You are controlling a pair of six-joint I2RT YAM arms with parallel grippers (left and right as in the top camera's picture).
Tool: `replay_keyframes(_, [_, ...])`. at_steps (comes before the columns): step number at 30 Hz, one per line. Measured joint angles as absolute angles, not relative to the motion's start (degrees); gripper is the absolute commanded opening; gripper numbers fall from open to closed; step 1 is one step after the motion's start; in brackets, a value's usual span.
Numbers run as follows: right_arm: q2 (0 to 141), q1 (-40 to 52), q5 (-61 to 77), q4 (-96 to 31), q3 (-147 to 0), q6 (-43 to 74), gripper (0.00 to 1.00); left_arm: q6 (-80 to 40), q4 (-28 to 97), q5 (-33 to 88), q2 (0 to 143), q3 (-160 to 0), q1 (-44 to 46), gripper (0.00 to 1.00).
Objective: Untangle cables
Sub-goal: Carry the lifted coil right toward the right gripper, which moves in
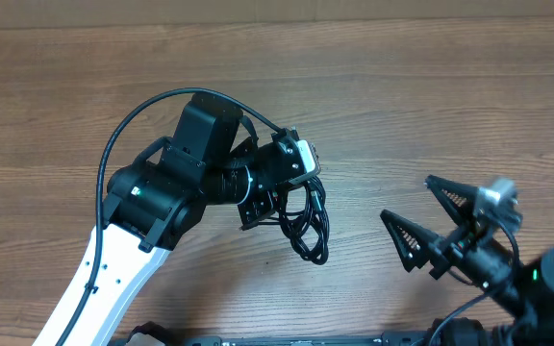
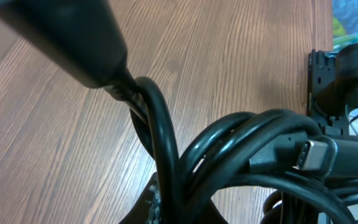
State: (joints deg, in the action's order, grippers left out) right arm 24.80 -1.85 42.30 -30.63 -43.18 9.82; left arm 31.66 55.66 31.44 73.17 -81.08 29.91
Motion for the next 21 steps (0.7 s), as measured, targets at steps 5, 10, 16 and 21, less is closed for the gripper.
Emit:
replay_keyframes(5, [34.85,-1.85,51.79,-33.74,-48.73,6.13,1.0,31.64,54.81,32.88,73.17,-81.08,29.91,0.04])
replay_keyframes(10, [40.47,-1.85,62.0,-33.67,-49.19,5.08,1.0,27.79,52.25,31.05,73.17,-81.08,30.0,0.04])
replay_keyframes(16, [42.39,-1.85,67.46,-33.41,-49.19,4.56,0.95,11.7,48.18,20.97,73.17,-81.08,30.0,0.04])
replay_keyframes(21, [42.39,-1.85,71.02,-31.75,-49.19,4.47,0.86,0.19,46.48,14.96,73.17,-81.08,30.02,0.04])
